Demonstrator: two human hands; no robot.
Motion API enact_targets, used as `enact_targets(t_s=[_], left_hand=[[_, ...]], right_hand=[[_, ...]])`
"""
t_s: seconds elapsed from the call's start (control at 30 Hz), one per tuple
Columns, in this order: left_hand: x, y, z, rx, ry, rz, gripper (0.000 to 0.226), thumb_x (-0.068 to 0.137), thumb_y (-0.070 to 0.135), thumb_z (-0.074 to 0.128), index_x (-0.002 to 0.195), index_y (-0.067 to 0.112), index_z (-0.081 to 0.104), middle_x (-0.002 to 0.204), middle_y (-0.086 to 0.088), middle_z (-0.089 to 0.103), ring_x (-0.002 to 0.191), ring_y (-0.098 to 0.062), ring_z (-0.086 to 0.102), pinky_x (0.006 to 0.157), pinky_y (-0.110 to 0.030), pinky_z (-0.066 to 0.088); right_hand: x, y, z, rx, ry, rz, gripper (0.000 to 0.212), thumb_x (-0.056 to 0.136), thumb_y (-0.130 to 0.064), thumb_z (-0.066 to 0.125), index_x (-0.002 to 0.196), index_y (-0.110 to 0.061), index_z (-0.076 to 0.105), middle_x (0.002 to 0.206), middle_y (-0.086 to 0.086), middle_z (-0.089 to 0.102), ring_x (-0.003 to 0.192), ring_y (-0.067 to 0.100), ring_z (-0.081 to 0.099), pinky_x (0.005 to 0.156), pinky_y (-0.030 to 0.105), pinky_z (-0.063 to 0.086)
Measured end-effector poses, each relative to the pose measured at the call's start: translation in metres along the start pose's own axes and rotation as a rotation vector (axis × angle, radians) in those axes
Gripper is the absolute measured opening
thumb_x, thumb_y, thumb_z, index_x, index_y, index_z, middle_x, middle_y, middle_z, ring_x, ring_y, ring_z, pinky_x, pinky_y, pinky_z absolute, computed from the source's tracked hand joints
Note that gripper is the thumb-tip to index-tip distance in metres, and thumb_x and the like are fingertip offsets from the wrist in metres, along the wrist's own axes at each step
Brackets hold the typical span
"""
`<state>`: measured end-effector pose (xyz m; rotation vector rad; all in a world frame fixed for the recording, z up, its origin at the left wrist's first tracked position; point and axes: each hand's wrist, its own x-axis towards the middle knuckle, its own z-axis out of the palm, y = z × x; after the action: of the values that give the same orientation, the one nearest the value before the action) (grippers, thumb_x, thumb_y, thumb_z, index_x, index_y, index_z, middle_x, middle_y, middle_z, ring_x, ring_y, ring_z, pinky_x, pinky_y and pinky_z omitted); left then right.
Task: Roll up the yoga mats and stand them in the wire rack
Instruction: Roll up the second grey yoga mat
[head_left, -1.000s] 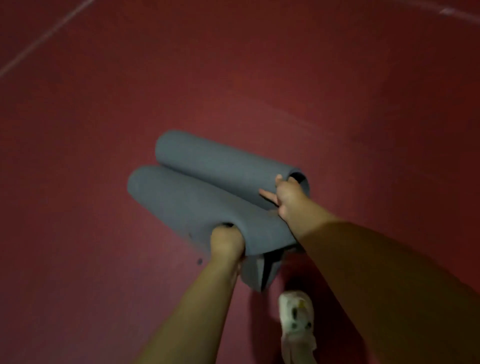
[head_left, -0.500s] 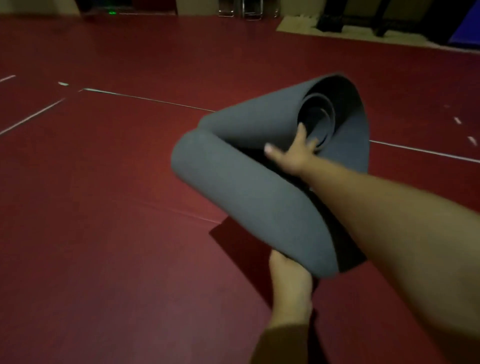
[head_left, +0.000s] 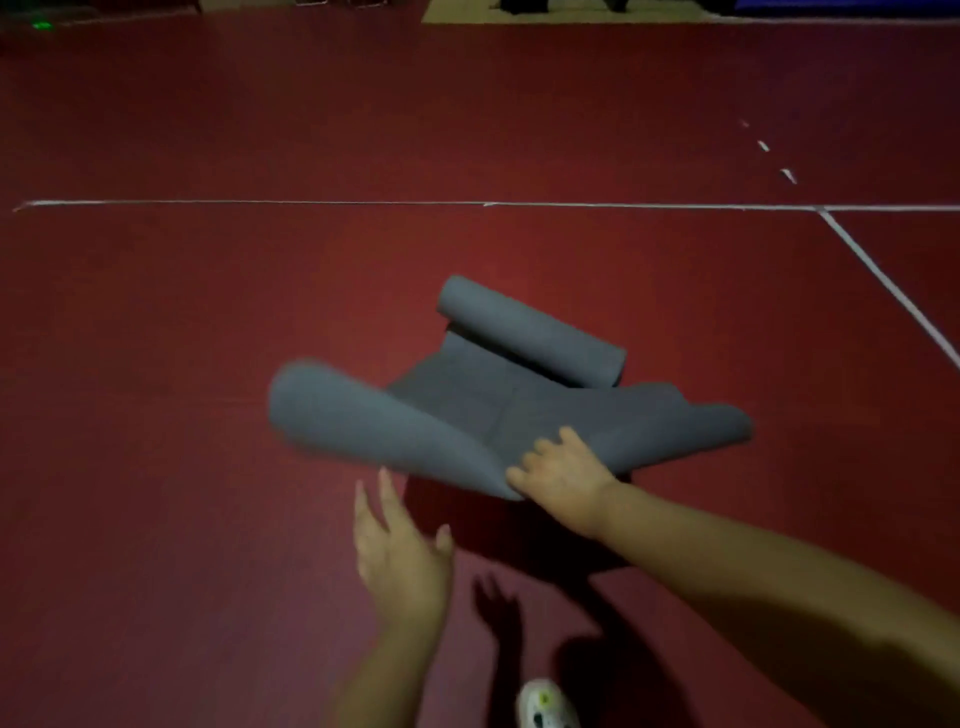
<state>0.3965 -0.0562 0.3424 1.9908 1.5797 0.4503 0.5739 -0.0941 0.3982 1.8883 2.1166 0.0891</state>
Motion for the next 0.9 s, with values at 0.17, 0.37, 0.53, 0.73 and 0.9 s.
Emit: enact_targets(t_s=[0.17,0.37,0.53,0.73,0.9], left_hand=[[-0.056,-0.081,-0.029,0.628,-0.465,0.466,0.107,0.08,0.04,0.068,0.147,0.037,-0.016,0.156,0.009,-0.025,0.145,-0.026,-0.019,0.113,-0.057,-0.001],[-0.14,-0.16,0.027,0.668,-0.69,0.488,0.094,0.088,0.04,0.059,0.151,0.028,-0.009,0.16,0.008,-0.004,0.147,-0.02,-0.009,0.114,-0.057,-0.001],[-0.193,-0.22,0.132,0.766,-0.773,0.574,0.08,0.092,0.034,0.053,0.152,0.029,0.002,0.159,0.007,0.009,0.147,-0.018,-0.003,0.113,-0.056,-0.005],[-0.242,-0.308,0.264,0.783,-0.782,0.615,0.029,0.096,0.031,0.046,0.123,0.02,0.048,0.126,-0.003,0.056,0.117,-0.023,0.053,0.113,-0.038,0.015],[-0.237,-0.372,0.361,0.615,-0.732,0.451,0.036,0.089,0.038,0.06,0.107,0.008,0.052,0.117,-0.013,0.059,0.109,-0.031,0.055,0.083,-0.036,0.043]], right_hand=[[-0.094,-0.124,0.07,0.244,-0.207,0.39,0.041,0.088,-0.005,0.048,0.127,-0.018,0.043,0.119,0.006,0.052,0.114,0.027,0.046,0.092,0.043,0.031],[-0.173,-0.244,0.156,0.207,0.083,0.474,0.021,0.065,0.001,0.043,0.074,-0.018,0.047,0.057,0.001,0.047,0.052,0.024,0.049,0.061,0.035,0.028],[-0.231,-0.282,0.255,0.24,0.04,0.471,0.029,0.055,-0.013,0.033,0.056,-0.02,0.061,0.053,-0.001,0.053,0.045,0.021,0.054,0.065,0.032,0.025],[-0.267,-0.332,0.407,0.378,-0.197,0.631,0.05,0.035,-0.004,0.075,0.082,-0.02,0.066,0.08,0.002,0.062,0.075,0.027,0.063,0.078,0.035,0.032],[-0.259,-0.347,0.522,0.414,-0.088,0.782,0.026,0.043,-0.012,0.056,0.069,-0.015,0.058,0.065,0.005,0.055,0.061,0.028,0.057,0.074,0.034,0.034]])
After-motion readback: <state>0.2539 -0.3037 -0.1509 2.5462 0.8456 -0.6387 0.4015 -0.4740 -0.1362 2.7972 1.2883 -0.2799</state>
